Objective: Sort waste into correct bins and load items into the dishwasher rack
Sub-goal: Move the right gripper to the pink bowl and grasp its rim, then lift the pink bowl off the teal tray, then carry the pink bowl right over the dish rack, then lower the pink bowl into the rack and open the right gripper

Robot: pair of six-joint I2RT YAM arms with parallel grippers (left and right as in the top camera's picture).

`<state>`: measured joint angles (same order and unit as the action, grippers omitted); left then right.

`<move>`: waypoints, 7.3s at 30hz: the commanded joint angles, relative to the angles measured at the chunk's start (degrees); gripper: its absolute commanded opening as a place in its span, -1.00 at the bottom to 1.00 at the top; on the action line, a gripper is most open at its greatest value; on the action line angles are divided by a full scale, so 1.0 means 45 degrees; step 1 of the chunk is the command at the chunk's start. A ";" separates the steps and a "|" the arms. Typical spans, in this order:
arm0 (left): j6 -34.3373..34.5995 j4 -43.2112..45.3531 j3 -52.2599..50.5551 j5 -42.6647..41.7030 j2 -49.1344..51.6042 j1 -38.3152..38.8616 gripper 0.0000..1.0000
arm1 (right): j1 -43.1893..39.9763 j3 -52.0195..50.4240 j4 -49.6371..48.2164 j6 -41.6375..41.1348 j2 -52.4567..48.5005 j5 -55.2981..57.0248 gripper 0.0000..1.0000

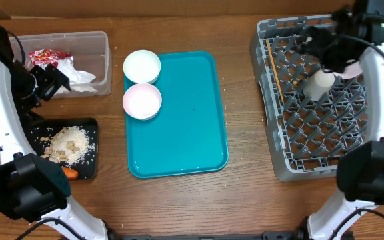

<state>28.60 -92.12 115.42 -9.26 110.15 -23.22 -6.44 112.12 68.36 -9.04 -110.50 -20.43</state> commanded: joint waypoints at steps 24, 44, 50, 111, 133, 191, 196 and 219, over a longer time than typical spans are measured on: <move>0.0175 -0.0024 -0.0044 -0.0049 -0.0335 0.0092 1.00 | 1.1346 0.0199 -0.3939 -0.5076 -0.3016 0.5600 1.00; 0.0175 -0.0019 -0.0044 -0.0049 -0.0335 0.0092 1.00 | 1.1142 -0.0189 -0.3789 -0.6008 -0.4930 0.5741 0.11; 0.0175 -0.0019 -0.0044 -0.0049 -0.0335 0.0092 1.00 | 1.1006 -0.0189 -0.3055 -0.6008 -0.4930 0.6717 -0.12; 0.0175 -0.0024 -0.0044 -0.0049 -0.0335 0.0092 1.00 | 1.0448 -0.4818 -0.5289 -0.3657 -0.2249 0.4818 -0.34; 0.0175 -0.0024 -0.0044 -0.0049 -0.0335 0.0092 1.00 | 0.9622 -0.1447 -0.2127 -0.3648 -0.0238 0.4347 -0.92; 0.0175 -0.0024 -0.0044 -0.0049 -0.0335 0.0092 1.00 | -0.6581 -0.8786 -0.1122 0.7004 0.2667 -1.1317 -0.92; 0.0175 -0.0024 -0.0044 -0.0049 -0.0335 0.0092 0.99 | -0.6586 -0.8786 -0.1234 0.6912 0.2667 -1.0346 -0.90; 0.0175 -0.0019 -0.0044 -0.0049 -0.0335 0.0092 1.00 | -0.6596 -0.5600 -0.0413 0.1224 0.2696 -0.4886 -0.80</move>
<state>28.60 -92.14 115.42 -9.26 110.15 -23.22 -35.97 81.84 63.83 -1.13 -98.87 -52.05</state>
